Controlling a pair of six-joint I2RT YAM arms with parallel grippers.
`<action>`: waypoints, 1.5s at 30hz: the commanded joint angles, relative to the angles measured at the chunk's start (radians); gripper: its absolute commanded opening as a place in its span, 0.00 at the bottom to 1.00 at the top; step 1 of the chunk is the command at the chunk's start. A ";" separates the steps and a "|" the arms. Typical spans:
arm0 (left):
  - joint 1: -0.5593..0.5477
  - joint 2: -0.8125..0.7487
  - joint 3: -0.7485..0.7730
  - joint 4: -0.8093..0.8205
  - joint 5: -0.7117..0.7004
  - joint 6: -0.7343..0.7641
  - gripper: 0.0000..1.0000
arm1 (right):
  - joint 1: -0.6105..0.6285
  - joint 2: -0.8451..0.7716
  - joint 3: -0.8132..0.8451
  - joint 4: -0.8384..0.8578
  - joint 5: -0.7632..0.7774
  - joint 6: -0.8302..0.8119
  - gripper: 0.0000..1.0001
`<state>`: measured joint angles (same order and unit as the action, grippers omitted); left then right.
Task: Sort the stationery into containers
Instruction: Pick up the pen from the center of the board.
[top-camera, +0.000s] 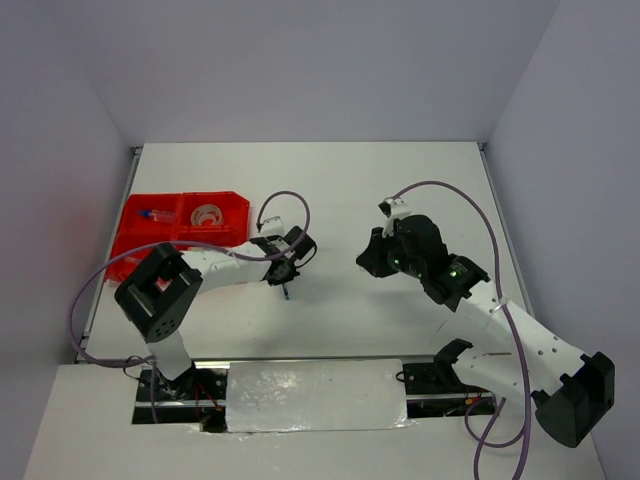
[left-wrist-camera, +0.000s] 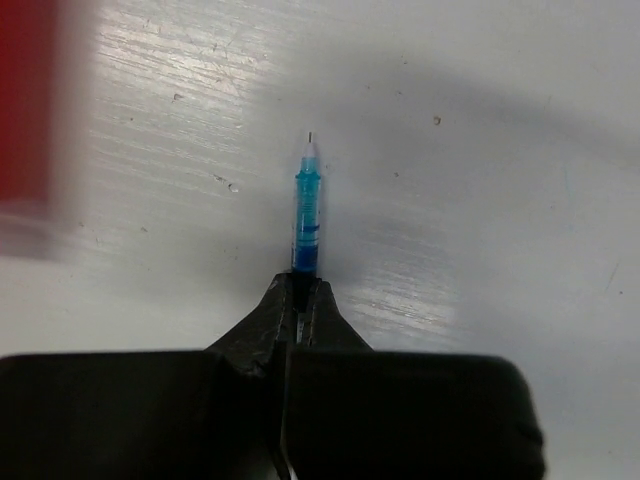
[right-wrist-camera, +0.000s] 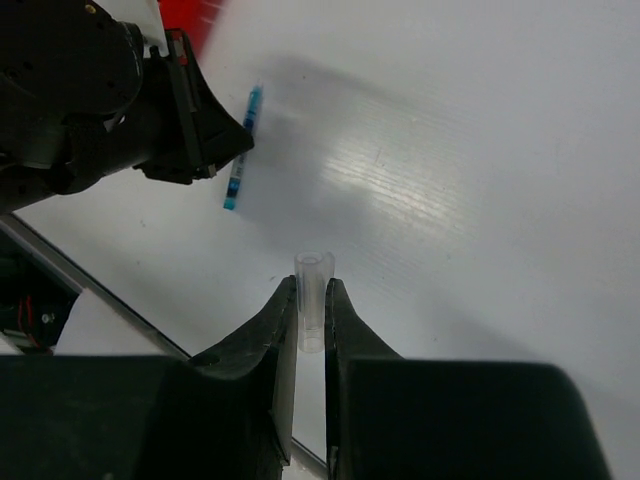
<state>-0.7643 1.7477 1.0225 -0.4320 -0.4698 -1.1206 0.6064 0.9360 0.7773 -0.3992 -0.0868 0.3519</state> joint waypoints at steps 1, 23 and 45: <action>-0.003 0.027 -0.113 0.042 0.117 0.011 0.00 | 0.006 -0.008 -0.006 0.091 -0.060 0.010 0.00; -0.227 -0.793 -0.608 1.082 0.462 0.418 0.00 | 0.072 -0.314 -0.280 0.844 0.013 0.314 0.00; -0.290 -0.858 -0.483 1.345 0.826 0.426 0.00 | 0.332 -0.353 -0.266 1.270 -0.060 0.124 0.00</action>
<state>-1.0367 0.9031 0.5026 0.8543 0.3206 -0.7315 0.9279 0.5781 0.4614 0.7898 -0.1219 0.5072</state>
